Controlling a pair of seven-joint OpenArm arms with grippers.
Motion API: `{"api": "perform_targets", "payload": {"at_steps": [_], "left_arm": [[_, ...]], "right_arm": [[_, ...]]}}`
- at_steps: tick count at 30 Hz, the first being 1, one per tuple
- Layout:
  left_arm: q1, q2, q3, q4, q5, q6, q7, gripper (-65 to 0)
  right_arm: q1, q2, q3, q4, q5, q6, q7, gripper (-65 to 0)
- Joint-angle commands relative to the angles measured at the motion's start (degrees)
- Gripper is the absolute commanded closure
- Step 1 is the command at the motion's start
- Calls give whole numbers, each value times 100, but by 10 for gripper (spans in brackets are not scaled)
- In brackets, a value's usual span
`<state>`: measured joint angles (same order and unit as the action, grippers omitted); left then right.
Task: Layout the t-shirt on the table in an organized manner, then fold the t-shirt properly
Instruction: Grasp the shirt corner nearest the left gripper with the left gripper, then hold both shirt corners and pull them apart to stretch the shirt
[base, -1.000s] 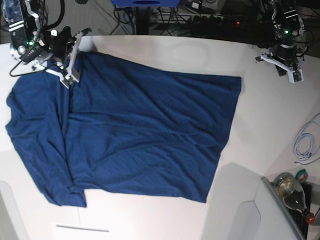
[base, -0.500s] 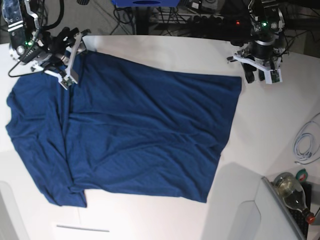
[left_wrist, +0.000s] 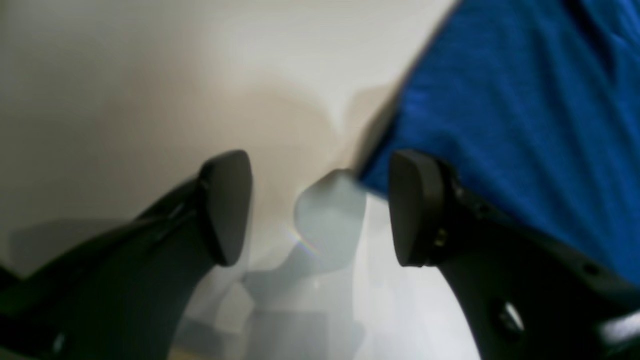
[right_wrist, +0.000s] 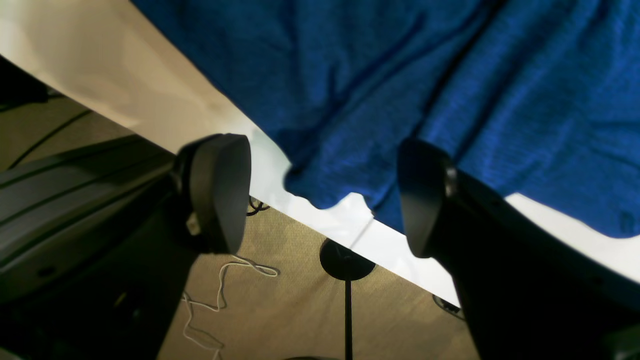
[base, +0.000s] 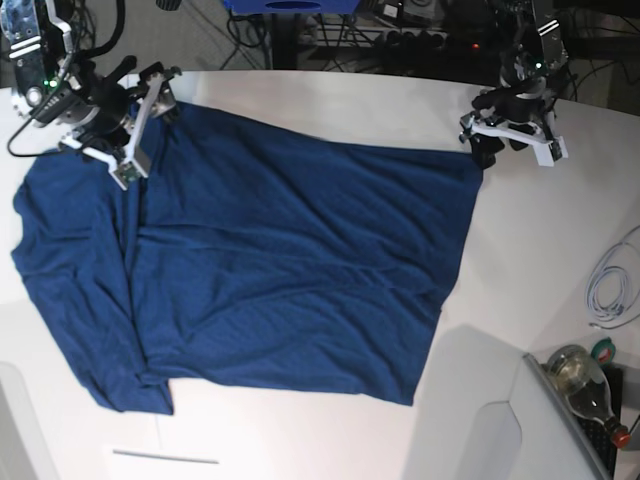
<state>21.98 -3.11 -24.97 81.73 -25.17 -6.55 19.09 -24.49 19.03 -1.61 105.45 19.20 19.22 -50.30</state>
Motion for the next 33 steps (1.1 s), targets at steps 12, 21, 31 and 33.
{"api": "perform_targets", "payload": {"at_steps": [12,21,31,33], "left_arm": [[-250,-62,22,350,-37,-44,-59,-395],[-523,-89,567,16,-28,-44,-59,-214],[-435,-106,497,86,-37,-27,-59,-151],[-338,-106,497,297,-37,-18,-59,-196]], "right_arm": [[36,53,200,71,18,-28,59,-426],[45,45,200,71,18,-28,59,-426],[45,45,218,71,18,-28,41,-426],[45,45,218,71,18,-28,41,-426]]}}
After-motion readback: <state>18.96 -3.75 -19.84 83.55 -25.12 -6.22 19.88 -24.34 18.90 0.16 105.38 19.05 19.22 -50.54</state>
